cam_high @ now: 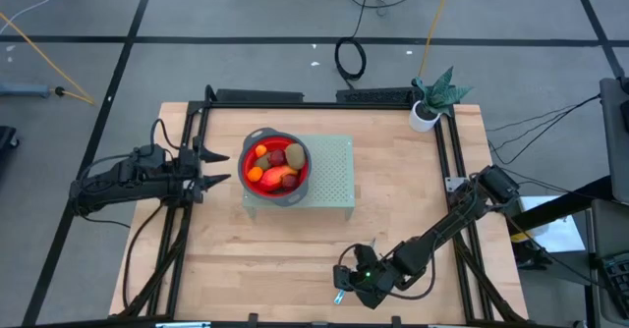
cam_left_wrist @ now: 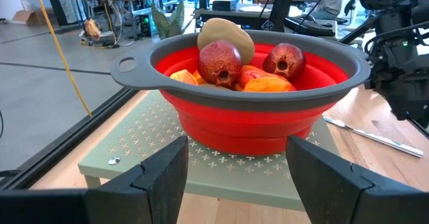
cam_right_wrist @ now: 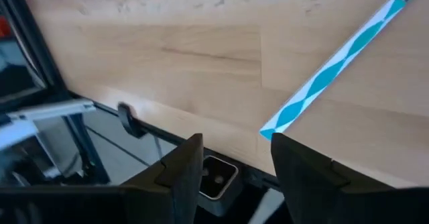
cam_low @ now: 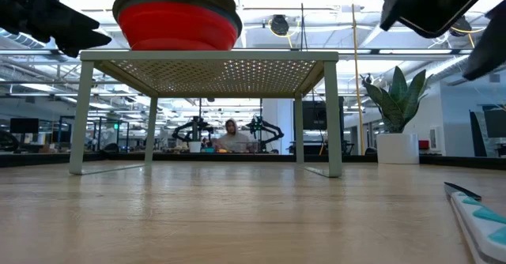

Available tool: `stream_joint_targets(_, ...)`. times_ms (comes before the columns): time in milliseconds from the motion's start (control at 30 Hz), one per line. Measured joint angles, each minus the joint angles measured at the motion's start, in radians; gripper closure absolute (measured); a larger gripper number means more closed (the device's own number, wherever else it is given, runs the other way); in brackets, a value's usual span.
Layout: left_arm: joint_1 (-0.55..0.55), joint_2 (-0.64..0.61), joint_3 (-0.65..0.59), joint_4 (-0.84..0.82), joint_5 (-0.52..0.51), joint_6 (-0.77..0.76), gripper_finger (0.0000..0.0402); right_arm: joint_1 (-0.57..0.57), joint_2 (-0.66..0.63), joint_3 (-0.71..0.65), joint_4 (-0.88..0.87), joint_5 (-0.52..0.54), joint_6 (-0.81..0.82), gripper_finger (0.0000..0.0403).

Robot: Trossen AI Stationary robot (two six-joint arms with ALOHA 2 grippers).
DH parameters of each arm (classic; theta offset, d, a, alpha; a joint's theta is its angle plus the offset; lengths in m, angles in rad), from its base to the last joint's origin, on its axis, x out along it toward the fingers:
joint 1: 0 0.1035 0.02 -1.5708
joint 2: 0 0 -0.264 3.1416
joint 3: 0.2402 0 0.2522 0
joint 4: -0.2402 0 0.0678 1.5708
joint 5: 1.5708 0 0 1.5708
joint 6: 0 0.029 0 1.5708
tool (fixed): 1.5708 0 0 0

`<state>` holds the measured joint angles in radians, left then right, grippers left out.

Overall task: Pick & Place Fruit
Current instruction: Put the blue patterned bread knife on the shelf

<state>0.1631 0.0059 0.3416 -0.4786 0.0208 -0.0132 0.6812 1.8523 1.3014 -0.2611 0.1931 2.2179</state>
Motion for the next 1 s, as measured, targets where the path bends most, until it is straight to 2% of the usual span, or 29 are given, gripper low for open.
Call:
stream_joint_targets(167,0.000,0.000,0.000,0.000,0.000,-0.007,0.0151,0.004,0.000,0.007,-0.026,0.082,0.059,0.0233)
stream_joint_targets(333,0.000,0.000,0.000,0.000,-0.001,-0.014,0.0151,-0.026,0.000,0.104,-0.244,0.088,0.111,0.0232)
stream_joint_targets(467,0.000,0.000,0.000,0.000,0.000,-0.014,0.0151,-0.045,0.000,0.163,-0.391,0.028,0.160,0.0232)
stream_joint_targets(800,0.000,0.000,0.000,-0.002,-0.003,-0.011,0.0151,-0.100,0.132,0.242,-0.431,-0.113,0.183,0.0232)
stream_joint_targets(1000,0.000,0.000,0.000,-0.003,-0.003,-0.011,0.0151,-0.105,0.171,0.346,-0.629,-0.184,0.186,0.0232)
